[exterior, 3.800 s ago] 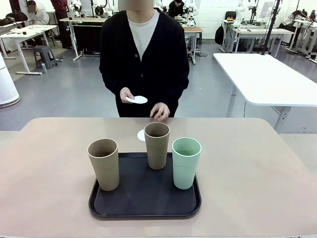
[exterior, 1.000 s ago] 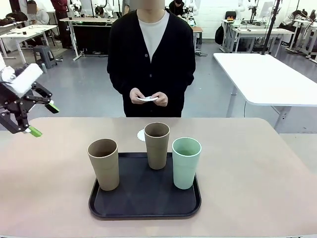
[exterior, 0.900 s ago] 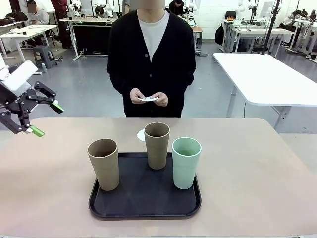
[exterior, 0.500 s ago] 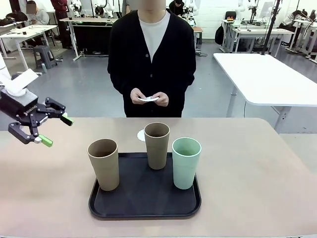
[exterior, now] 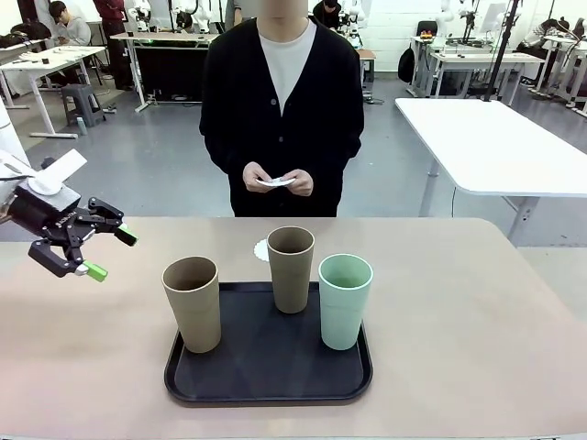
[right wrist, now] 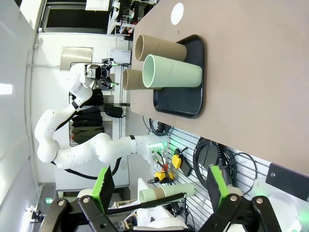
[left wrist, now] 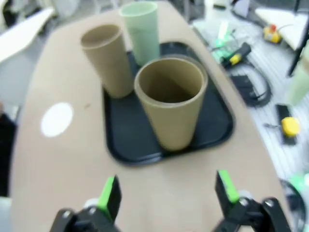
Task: Place coasters on the table and set cups on them.
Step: Pick up one Reusable plastic cup and place it on a coaster set by the human.
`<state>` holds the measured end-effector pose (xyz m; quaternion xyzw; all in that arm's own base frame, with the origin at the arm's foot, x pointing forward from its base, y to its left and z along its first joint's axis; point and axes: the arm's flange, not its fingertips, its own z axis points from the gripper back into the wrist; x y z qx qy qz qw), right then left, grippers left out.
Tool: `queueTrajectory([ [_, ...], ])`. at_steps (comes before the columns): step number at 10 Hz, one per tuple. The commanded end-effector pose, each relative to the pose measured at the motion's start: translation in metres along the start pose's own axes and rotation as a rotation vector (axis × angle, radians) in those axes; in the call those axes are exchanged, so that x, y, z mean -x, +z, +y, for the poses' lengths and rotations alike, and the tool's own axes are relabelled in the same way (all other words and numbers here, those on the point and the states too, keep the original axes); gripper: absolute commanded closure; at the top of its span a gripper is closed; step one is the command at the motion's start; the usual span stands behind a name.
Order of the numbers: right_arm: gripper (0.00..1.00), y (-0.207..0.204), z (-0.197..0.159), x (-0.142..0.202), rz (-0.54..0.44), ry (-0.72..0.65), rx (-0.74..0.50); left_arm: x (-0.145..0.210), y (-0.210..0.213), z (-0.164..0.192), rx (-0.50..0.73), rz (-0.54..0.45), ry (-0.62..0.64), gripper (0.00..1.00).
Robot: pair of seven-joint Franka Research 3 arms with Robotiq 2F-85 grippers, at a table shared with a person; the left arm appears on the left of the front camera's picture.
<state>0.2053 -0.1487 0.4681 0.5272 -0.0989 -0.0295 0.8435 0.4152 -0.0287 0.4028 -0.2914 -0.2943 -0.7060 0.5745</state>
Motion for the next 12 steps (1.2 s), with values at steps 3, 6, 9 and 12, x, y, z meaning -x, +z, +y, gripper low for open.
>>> queueTrajectory([
  [3, 0.0, 0.0, 0.0, -0.001, -0.001, 0.014, -0.015, 0.002, -0.002, -0.004, 0.053, -0.067, -0.01, 0.0],
  [6, 0.0, 0.0, 0.0, -0.001, -0.001, 0.014, -0.015, 0.002, -0.002, -0.004, 0.053, -0.067, -0.01, 0.0],
  [9, 0.0, 0.0, 0.0, -0.001, -0.001, 0.014, -0.015, 0.009, -0.015, -0.006, 0.054, -0.188, -0.002, 0.0],
  [12, 0.0, 0.0, 0.0, -0.001, -0.001, 0.014, -0.015, 0.054, -0.042, -0.015, 0.09, -0.352, -0.013, 0.0],
])
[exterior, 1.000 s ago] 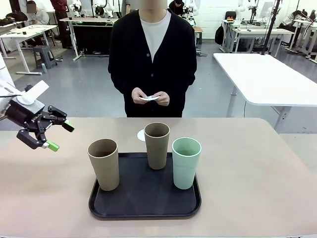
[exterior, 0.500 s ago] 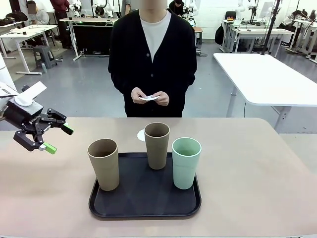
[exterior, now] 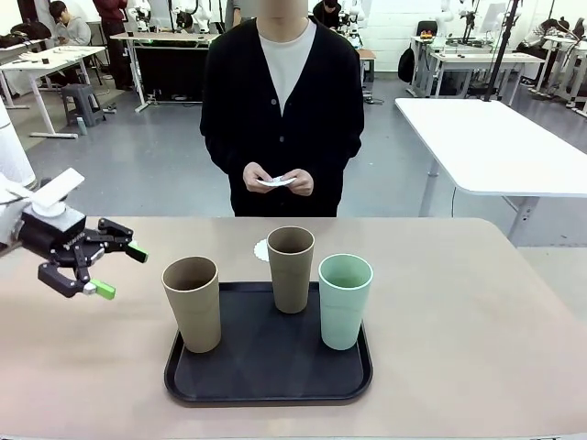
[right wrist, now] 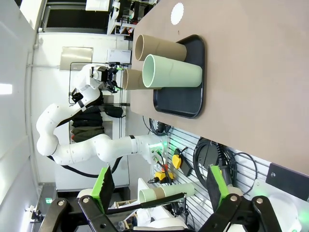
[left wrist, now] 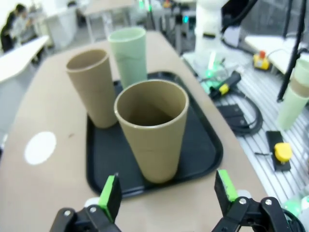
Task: Place coasters on the table and set cups on them.
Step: Pick up one Reusable plastic cup and place it on a coaster set by the human.
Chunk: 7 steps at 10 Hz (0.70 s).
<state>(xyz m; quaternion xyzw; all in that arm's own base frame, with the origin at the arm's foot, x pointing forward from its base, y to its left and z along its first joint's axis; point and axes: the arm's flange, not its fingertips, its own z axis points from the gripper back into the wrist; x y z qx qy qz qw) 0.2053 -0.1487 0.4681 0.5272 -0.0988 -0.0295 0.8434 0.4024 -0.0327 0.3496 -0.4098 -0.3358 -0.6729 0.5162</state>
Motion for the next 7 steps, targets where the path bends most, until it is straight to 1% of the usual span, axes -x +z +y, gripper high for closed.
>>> queueTrajectory([
  [1, 0.0, 0.0, 0.0, -0.001, -0.001, 0.014, -0.015, 0.029, 0.0, 0.001, -0.017, -0.117, -0.009, 0.0],
  [5, 0.0, 0.0, 0.0, -0.001, -0.001, 0.014, -0.015, 0.047, -0.012, 0.007, -0.107, -0.248, -0.087, 0.0],
  [7, 0.0, 0.0, 0.0, -0.001, -0.001, 0.014, -0.015, 0.053, -0.024, 0.014, -0.114, -0.226, -0.059, 0.0],
])
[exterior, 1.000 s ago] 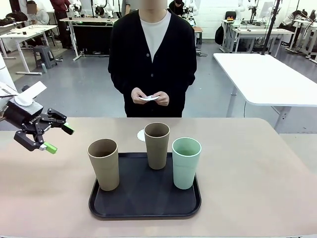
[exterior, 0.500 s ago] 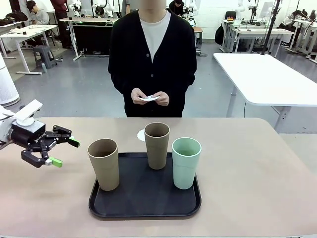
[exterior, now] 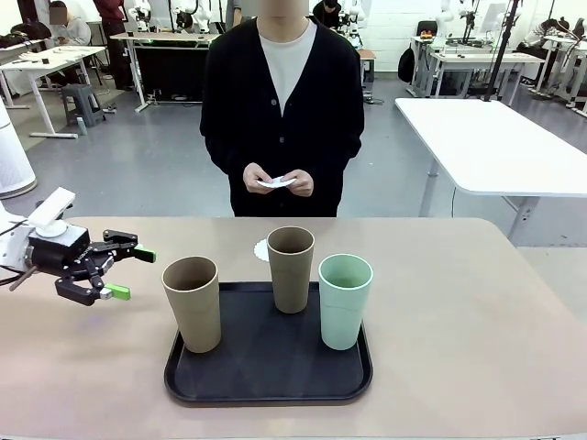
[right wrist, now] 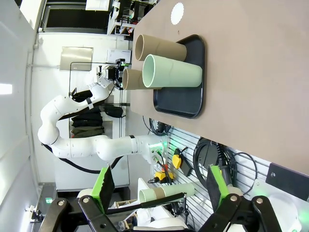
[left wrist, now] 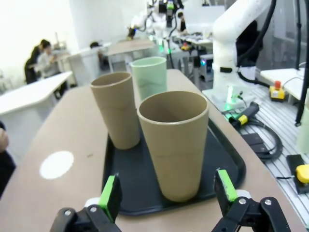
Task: Place coasters on the table and set cups on them.
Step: Pick up one Reusable plastic cup and place it on a coaster set by the human.
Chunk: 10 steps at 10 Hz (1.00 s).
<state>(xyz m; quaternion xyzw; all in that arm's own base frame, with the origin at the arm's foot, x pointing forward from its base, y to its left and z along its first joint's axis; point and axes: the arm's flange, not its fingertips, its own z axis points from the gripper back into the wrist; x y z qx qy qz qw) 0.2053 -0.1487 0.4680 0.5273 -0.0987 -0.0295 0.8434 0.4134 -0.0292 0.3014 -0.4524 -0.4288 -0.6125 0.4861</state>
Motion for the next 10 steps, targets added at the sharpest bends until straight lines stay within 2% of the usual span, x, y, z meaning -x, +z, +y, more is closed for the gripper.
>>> queueTrajectory([
  [1, 0.0, 0.0, 0.0, -0.001, -0.001, 0.014, -0.015, 0.011, -0.013, 0.014, -0.018, 0.01, 0.014, 0.0],
  [3, 0.0, 0.0, 0.0, -0.001, -0.001, 0.014, -0.015, 0.016, -0.026, 0.021, -0.021, 0.006, 0.076, 0.0],
  [10, 0.0, 0.0, 0.0, -0.001, -0.001, 0.014, -0.015, 0.026, -0.059, 0.012, 0.113, 0.028, 0.066, 0.0],
])
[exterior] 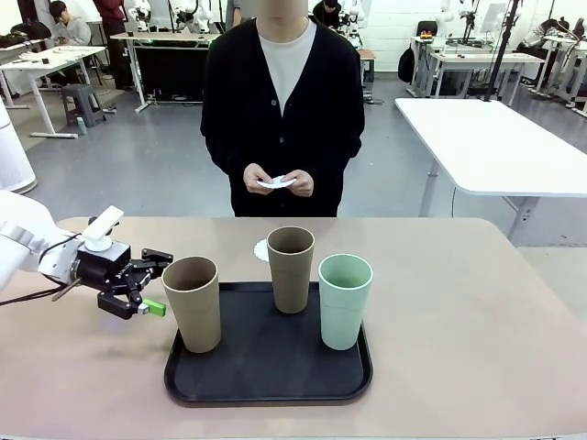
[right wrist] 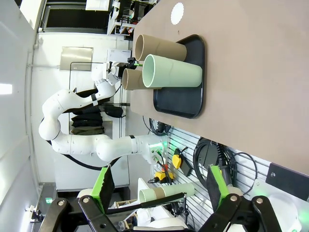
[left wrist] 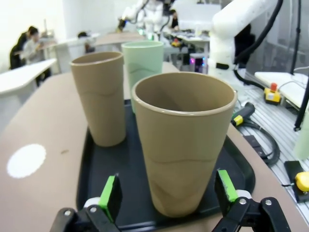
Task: Place coasters on the table and set cups on them.
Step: Pick up one Reusable plastic cup and place it on a coaster set by the human.
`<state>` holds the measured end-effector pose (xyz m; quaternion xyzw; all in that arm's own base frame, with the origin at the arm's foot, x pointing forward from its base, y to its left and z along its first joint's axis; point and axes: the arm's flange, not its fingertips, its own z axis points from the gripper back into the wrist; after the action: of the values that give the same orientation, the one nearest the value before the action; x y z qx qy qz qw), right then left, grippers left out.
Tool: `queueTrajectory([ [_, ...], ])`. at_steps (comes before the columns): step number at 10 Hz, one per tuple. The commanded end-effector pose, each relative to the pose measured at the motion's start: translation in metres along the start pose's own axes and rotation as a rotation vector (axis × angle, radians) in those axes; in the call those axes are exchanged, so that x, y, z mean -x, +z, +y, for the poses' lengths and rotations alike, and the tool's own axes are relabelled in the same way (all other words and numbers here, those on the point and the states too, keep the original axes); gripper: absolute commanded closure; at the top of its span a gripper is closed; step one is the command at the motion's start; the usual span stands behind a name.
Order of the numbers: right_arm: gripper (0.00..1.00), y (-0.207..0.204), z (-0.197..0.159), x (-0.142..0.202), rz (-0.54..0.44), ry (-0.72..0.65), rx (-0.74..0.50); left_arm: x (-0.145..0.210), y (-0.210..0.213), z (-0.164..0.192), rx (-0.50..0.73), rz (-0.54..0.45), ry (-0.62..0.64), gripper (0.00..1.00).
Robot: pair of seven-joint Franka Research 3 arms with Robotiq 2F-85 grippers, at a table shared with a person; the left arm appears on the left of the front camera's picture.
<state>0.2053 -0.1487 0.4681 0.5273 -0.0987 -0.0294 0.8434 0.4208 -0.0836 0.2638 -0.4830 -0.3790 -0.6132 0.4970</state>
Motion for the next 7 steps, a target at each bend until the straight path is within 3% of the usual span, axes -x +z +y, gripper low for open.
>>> queueTrajectory([
  [1, 0.0, 0.0, 0.0, -0.001, -0.001, 0.014, -0.015, 0.0, -0.002, -0.001, 0.043, 0.002, -0.025, 0.0],
  [7, 0.0, 0.0, 0.0, -0.001, -0.001, 0.014, -0.015, 0.005, -0.022, -0.001, 0.09, -0.014, -0.053, 0.0],
])
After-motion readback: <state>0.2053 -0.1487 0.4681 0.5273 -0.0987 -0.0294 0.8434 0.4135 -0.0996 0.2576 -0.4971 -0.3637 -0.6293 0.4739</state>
